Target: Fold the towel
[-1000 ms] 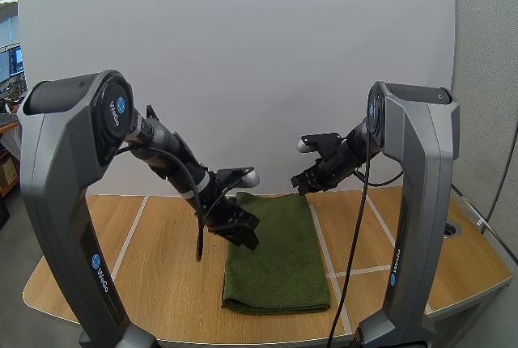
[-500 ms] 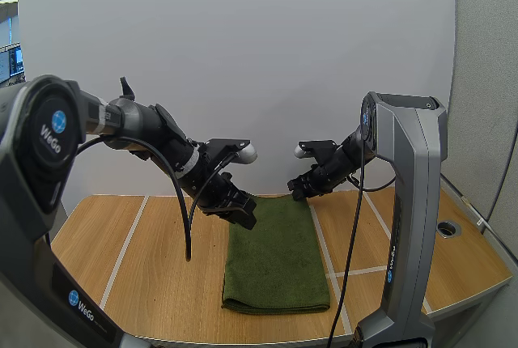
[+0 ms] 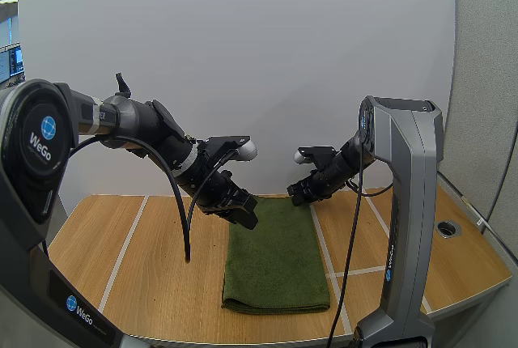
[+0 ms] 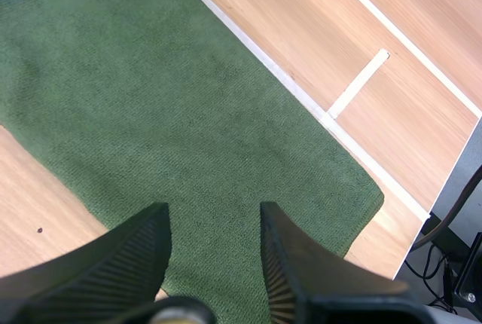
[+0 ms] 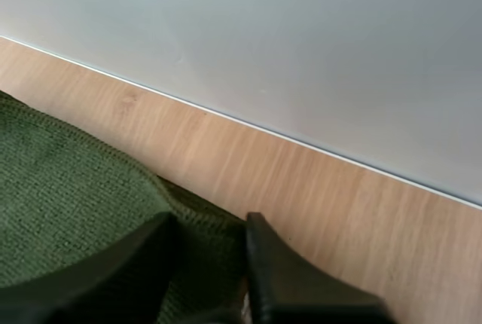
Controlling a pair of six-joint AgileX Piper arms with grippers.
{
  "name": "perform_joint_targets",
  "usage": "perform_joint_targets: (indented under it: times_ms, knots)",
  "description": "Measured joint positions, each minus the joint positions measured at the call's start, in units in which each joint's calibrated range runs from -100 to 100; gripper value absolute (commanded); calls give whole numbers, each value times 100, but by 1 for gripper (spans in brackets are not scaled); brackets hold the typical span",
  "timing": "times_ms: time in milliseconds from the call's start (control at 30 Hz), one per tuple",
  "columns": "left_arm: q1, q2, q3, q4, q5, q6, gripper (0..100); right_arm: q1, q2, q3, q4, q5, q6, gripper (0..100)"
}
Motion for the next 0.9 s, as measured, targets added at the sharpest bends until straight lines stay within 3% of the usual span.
perform_joint_targets:
  times_ms: [367, 567, 833, 900]
  knots:
    - [0, 0, 0, 110, 0, -18, 62, -34, -84, 0, 0, 228, 43, 0]
    - [0, 0, 0, 145, 0, -48, 62, -213, -615, 0, -751, 759, 417, 0]
    - [0, 0, 0, 156, 0, -58, 62, -429, -849, 0, -1040, 1450, 564, 0]
    - [0, 0, 0, 156, 0, -58, 62, -645, -1062, 170, -1223, 1956, 631, 0]
